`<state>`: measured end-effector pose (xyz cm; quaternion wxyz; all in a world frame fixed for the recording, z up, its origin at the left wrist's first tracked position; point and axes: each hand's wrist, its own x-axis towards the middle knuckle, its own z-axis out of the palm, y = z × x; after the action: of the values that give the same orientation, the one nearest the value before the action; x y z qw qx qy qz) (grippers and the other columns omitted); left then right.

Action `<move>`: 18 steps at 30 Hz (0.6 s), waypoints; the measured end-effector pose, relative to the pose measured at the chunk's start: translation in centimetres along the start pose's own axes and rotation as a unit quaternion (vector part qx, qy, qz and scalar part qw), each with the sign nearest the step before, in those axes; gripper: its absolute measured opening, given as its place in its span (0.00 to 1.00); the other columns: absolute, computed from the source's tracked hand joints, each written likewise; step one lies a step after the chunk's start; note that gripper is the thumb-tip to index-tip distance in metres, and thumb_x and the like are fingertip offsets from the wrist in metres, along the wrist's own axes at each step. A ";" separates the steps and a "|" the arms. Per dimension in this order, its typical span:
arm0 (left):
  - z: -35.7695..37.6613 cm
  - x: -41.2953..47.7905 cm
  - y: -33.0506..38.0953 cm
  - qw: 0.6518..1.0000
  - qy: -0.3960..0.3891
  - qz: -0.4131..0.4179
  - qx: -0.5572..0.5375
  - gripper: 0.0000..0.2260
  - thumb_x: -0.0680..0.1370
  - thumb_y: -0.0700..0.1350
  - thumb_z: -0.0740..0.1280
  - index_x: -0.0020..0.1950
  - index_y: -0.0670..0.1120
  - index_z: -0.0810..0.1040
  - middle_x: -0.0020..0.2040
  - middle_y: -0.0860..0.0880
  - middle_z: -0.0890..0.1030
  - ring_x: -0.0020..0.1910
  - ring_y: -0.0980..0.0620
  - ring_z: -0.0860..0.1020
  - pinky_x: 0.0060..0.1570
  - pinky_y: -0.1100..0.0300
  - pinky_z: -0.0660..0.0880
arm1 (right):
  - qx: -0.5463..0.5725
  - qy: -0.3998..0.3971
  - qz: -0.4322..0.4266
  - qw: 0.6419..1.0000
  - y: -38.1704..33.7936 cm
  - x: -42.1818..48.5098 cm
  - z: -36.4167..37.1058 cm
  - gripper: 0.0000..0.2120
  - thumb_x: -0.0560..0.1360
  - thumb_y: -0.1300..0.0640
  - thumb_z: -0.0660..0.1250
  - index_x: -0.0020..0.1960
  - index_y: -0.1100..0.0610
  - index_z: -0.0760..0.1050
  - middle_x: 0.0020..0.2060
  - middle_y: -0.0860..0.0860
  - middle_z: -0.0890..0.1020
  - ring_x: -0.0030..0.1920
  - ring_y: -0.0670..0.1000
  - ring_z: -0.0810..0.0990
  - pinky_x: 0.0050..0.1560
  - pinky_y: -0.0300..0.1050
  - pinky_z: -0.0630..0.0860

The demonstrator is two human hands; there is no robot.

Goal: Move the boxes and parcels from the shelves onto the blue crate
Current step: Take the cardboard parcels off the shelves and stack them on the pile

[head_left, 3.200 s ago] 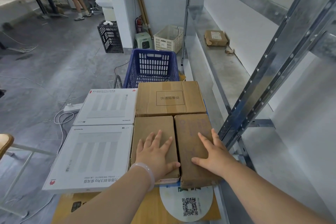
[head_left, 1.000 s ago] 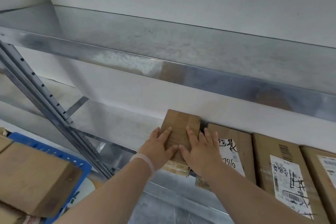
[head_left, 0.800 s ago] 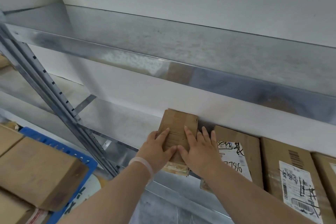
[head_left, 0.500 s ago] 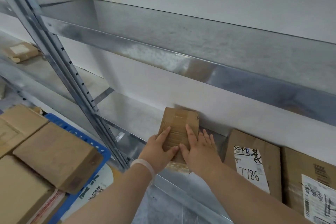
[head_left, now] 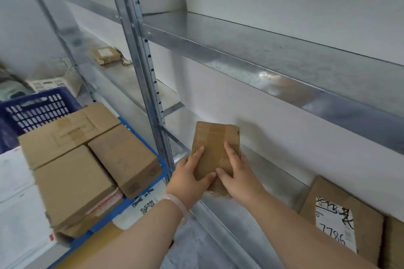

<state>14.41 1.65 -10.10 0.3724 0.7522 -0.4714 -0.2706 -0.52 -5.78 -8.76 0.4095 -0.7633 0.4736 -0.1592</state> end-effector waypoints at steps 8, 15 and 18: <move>-7.8 -6.2 -3.0 0.987 0.141 -0.073 0.015 0.33 0.74 0.60 0.69 0.76 0.64 0.58 0.69 0.55 0.68 0.67 0.55 0.69 0.67 0.60 0.68 | -0.024 -0.088 -0.129 0.987 -6.7 0.4 6.3 0.35 0.78 0.43 0.64 0.76 0.31 0.46 0.76 0.44 0.55 0.72 0.48 0.64 0.69 0.46 0.67; -14.5 -12.0 -5.6 0.960 0.257 -0.107 0.006 0.32 0.75 0.59 0.70 0.75 0.65 0.60 0.65 0.57 0.70 0.65 0.57 0.70 0.65 0.57 0.70 | -0.023 -0.156 -0.243 0.957 -13.8 -0.6 12.6 0.35 0.78 0.43 0.63 0.75 0.32 0.45 0.76 0.43 0.54 0.74 0.48 0.59 0.70 0.49 0.65; -17.0 -12.8 -6.5 0.955 0.275 -0.109 -0.010 0.32 0.74 0.59 0.70 0.75 0.65 0.59 0.66 0.58 0.70 0.64 0.58 0.71 0.64 0.59 0.71 | -0.042 -0.162 -0.256 0.952 -16.4 -0.8 14.4 0.34 0.78 0.43 0.62 0.76 0.32 0.45 0.77 0.44 0.52 0.75 0.49 0.58 0.68 0.48 0.64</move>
<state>25.38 20.32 -4.93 0.4631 0.8407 -0.2632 -0.0971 17.92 5.29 -4.78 0.3941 -0.8909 0.1955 -0.1132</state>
